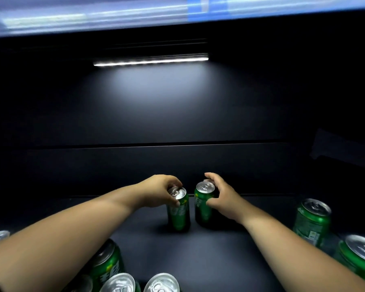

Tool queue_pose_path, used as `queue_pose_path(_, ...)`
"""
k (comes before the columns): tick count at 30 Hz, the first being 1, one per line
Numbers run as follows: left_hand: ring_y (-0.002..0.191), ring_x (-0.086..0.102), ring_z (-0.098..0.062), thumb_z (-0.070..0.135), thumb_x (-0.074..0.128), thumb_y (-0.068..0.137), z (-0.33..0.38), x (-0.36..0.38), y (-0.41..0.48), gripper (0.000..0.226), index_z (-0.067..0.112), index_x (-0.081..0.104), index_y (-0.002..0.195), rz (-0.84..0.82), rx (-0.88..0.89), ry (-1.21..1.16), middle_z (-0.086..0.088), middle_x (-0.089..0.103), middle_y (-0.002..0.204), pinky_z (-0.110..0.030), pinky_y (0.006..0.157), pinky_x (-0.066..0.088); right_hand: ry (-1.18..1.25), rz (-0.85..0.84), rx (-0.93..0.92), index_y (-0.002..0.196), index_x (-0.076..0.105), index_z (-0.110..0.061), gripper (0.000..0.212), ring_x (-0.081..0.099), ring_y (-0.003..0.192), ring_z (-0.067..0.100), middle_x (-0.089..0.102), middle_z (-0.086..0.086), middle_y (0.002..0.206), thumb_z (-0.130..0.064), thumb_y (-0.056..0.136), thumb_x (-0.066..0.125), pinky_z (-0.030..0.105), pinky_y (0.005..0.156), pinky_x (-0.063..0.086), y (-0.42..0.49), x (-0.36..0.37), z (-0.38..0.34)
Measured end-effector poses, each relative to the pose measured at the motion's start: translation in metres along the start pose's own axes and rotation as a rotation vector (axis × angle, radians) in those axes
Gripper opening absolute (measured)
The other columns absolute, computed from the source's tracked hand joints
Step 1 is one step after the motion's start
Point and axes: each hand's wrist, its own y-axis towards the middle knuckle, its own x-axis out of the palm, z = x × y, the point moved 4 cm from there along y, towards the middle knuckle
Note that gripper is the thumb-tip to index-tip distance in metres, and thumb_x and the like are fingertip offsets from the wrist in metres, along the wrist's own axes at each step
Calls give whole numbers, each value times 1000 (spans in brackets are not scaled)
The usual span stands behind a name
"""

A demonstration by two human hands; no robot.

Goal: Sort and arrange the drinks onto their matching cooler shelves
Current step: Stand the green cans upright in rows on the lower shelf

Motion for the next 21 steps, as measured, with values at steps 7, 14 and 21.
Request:
queue_pose_path(7,107,61,-8,23,82,76,-1,2,0,56,27,60,127,-3,12,-48,10,64,119,-27,94,51,19,11,9,150,36,-30,85,50,127,11,48,-1,143,-10,78,77,24,102,42,2,-1,1)
queue_pose_path(14,110,62,-10,22,83,76,-4,4,-1,58,23,61,129,-7,26,-85,7,66,121,-32,99,50,44,-20,6,147,40,-34,82,52,126,7,50,-4,139,-13,77,78,25,103,44,4,2,-1)
queue_pose_path(21,101,64,-9,21,83,76,-6,0,-7,54,23,62,126,35,39,-104,6,67,112,-29,92,53,58,55,21,121,54,-38,58,65,99,16,61,-4,115,-20,73,80,29,72,51,2,4,-9)
